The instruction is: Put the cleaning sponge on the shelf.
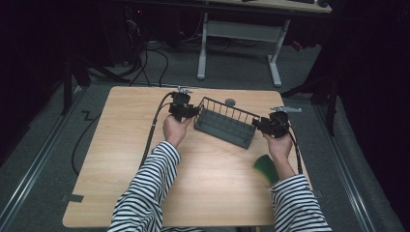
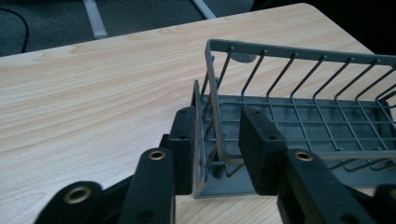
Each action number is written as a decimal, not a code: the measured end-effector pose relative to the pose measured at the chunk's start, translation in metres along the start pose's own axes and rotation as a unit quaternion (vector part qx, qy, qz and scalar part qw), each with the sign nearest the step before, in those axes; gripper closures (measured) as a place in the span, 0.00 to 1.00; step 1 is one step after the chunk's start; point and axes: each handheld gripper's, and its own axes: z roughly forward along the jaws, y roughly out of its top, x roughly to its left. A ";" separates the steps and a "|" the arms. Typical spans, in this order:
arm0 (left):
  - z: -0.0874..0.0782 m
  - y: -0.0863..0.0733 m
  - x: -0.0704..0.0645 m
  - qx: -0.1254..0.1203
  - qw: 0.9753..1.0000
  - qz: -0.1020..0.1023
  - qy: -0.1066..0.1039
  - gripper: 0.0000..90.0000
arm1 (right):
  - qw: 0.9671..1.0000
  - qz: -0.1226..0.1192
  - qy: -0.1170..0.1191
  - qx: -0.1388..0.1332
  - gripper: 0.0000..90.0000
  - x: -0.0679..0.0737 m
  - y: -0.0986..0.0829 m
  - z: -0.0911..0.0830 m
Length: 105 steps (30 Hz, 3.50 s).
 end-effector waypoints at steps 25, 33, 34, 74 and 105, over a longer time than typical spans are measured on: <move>-0.016 -0.022 0.003 0.050 0.998 0.020 -0.015 0.89 | 0.998 -0.030 0.034 0.047 0.62 0.025 -0.007 -0.014; -0.032 -0.035 0.005 0.053 0.998 0.023 -0.025 0.89 | 0.996 -0.041 0.049 0.054 0.60 0.039 -0.016 -0.026; -0.033 -0.036 0.005 0.054 0.998 0.024 -0.025 0.89 | 0.996 -0.046 0.048 0.056 0.60 0.043 -0.018 -0.029; -0.124 -0.092 0.002 -0.044 0.998 0.044 -0.016 0.40 | 0.999 -0.014 0.043 -0.012 0.37 0.012 -0.067 -0.097; -0.121 -0.215 0.040 0.016 0.994 0.018 0.109 0.33 | 0.988 -0.111 0.033 0.099 0.21 0.005 -0.115 -0.066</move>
